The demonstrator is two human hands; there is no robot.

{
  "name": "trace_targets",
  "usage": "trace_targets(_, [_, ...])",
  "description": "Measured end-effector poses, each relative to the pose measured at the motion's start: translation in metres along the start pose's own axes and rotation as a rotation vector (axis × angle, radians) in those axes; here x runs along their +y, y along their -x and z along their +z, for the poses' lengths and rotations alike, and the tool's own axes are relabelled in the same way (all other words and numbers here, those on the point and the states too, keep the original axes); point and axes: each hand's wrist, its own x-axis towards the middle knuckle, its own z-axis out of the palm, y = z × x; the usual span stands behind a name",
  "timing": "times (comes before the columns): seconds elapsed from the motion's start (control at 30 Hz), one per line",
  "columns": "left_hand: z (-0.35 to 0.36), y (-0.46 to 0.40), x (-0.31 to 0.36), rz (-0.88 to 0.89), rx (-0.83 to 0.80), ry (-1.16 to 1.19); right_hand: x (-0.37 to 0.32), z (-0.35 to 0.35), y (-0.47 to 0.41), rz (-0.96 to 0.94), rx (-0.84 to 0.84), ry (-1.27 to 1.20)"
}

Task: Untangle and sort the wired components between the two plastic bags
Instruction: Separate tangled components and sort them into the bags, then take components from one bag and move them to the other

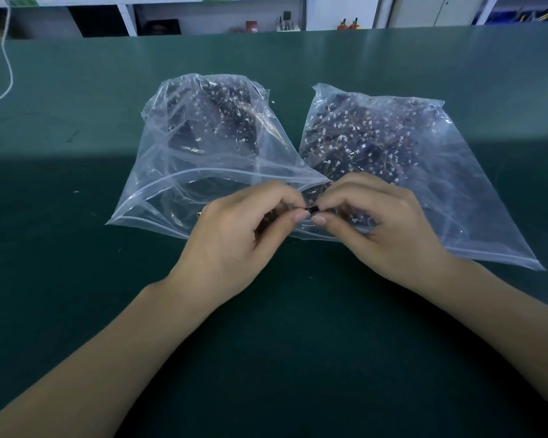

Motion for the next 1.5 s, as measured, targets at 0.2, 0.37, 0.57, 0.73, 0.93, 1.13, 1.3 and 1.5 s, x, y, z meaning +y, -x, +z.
trace_targets(0.2, [0.003,-0.001,-0.002,0.046,-0.004,0.123,-0.002,-0.001,-0.001,-0.023,-0.022,-0.034])
trace_targets(0.37, [0.003,0.000,-0.005,0.002,-0.016,0.100,-0.006,-0.001,-0.001,0.008,0.030,-0.075])
trace_targets(0.57, [0.001,0.001,-0.008,-0.015,-0.047,0.059,-0.006,-0.003,-0.001,0.056,0.035,-0.101])
trace_targets(0.73, [0.002,0.002,-0.005,-0.020,-0.065,0.006,-0.009,-0.003,-0.002,0.030,0.006,-0.089])
trace_targets(0.93, [0.001,0.000,-0.003,-0.013,-0.049,-0.045,-0.013,-0.004,-0.003,0.108,-0.012,-0.193])
trace_targets(1.13, [0.000,0.000,-0.001,-0.007,-0.058,-0.052,-0.014,-0.004,-0.002,0.138,-0.024,-0.210])
trace_targets(1.3, [0.000,0.000,-0.001,-0.014,-0.050,-0.051,-0.015,-0.002,-0.002,0.150,-0.024,-0.219])
trace_targets(1.5, [-0.001,0.000,0.000,-0.018,-0.062,-0.057,-0.016,-0.003,-0.002,0.147,-0.035,-0.217])
